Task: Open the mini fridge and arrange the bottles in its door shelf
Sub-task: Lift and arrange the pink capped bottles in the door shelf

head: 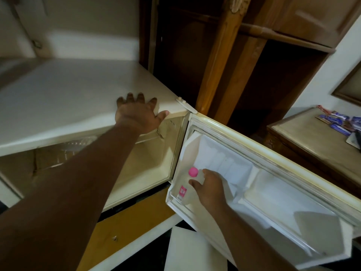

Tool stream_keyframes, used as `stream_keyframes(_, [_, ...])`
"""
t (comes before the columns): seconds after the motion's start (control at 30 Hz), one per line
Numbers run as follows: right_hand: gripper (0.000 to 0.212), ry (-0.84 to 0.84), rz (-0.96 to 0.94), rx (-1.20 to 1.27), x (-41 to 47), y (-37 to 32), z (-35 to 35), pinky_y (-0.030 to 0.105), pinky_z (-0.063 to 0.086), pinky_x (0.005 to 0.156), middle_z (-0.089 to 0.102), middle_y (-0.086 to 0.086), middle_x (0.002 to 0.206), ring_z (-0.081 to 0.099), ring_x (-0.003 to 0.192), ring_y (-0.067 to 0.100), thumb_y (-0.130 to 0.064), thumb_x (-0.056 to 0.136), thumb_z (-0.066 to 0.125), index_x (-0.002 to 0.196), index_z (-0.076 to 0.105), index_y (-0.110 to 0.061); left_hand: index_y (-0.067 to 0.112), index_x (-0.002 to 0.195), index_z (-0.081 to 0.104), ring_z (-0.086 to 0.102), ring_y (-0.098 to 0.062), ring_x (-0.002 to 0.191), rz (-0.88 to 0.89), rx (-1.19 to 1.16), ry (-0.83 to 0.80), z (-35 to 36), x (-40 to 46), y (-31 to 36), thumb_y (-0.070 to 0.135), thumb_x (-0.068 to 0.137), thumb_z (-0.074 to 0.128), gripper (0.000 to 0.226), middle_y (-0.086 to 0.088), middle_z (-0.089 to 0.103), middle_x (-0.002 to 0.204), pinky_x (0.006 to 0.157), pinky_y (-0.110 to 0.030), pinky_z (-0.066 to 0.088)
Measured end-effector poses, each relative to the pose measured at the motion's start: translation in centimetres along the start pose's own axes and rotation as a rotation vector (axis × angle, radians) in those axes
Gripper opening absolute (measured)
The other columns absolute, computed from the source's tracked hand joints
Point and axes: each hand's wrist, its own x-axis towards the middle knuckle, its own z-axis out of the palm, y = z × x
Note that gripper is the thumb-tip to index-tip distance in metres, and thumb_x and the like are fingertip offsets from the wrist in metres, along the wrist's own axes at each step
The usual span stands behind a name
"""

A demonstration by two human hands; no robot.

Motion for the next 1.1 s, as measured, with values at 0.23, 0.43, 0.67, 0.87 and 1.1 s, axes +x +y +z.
stream_keyframes(0.23, [0.052, 0.046, -0.023, 0.075, -3.0, -1.5, -0.9, 0.024, 0.044, 0.094, 0.059, 0.007, 0.126, 0.057, 0.116, 0.021, -0.034, 0.088, 0.068, 0.131, 0.051, -0.011, 0.026, 0.158, 0.027, 0.026, -0.038, 0.148, 0.068, -0.114, -0.045, -0.5, 0.0, -1.3, 0.070, 0.096, 0.015, 0.077, -0.015, 0.029, 0.162, 0.116, -0.056, 0.026])
stream_keyframes(0.43, [0.023, 0.209, -0.247, 0.247, -3.7, -6.6, 0.0, 0.022, 0.047, 0.079, 0.062, 0.004, 0.103, 0.060, 0.092, 0.018, -0.029, 0.090, 0.065, 0.106, 0.065, -0.013, 0.033, 0.159, 0.017, 0.020, -0.036, 0.151, -0.183, -0.108, -0.145, -0.5, -1.9, -10.7, 0.094, 0.072, 0.004, 0.107, -0.007, 0.016, 0.168, 0.117, -0.057, 0.021])
stream_keyframes(0.67, [0.033, -0.141, -0.442, 0.284, -2.5, -13.6, 12.5, 0.033, 0.048, 0.092, 0.059, 0.010, 0.119, 0.059, 0.105, 0.025, -0.026, 0.094, 0.057, 0.122, 0.058, -0.009, 0.039, 0.156, 0.021, 0.022, -0.034, 0.149, -0.261, -0.061, -0.133, 0.4, -0.9, -10.8, 0.093, 0.070, 0.009, 0.103, -0.003, 0.021, 0.167, 0.114, -0.057, 0.022])
stream_keyframes(0.87, [0.036, -0.332, -0.822, -0.118, 1.7, -18.7, 22.2, 0.041, 0.049, 0.088, 0.057, 0.013, 0.123, 0.052, 0.113, 0.032, -0.006, 0.090, 0.044, 0.125, 0.053, -0.010, 0.044, 0.157, 0.017, 0.011, -0.027, 0.154, -0.304, -0.128, -0.139, 0.6, -0.9, -10.7, 0.094, 0.067, 0.010, 0.103, 0.003, 0.013, 0.169, 0.117, -0.054, 0.011])
stream_keyframes(1.1, [0.039, -0.395, -0.930, -0.485, 4.6, -21.3, 28.6, 0.051, 0.041, 0.098, 0.055, 0.017, 0.130, 0.043, 0.127, 0.041, -0.007, 0.092, 0.038, 0.125, 0.055, 0.000, 0.047, 0.156, 0.014, 0.002, -0.024, 0.155, -0.277, -0.179, -0.120, 0.9, -0.9, -10.8, 0.092, 0.073, 0.016, 0.095, 0.006, 0.007, 0.170, 0.118, -0.052, 0.004])
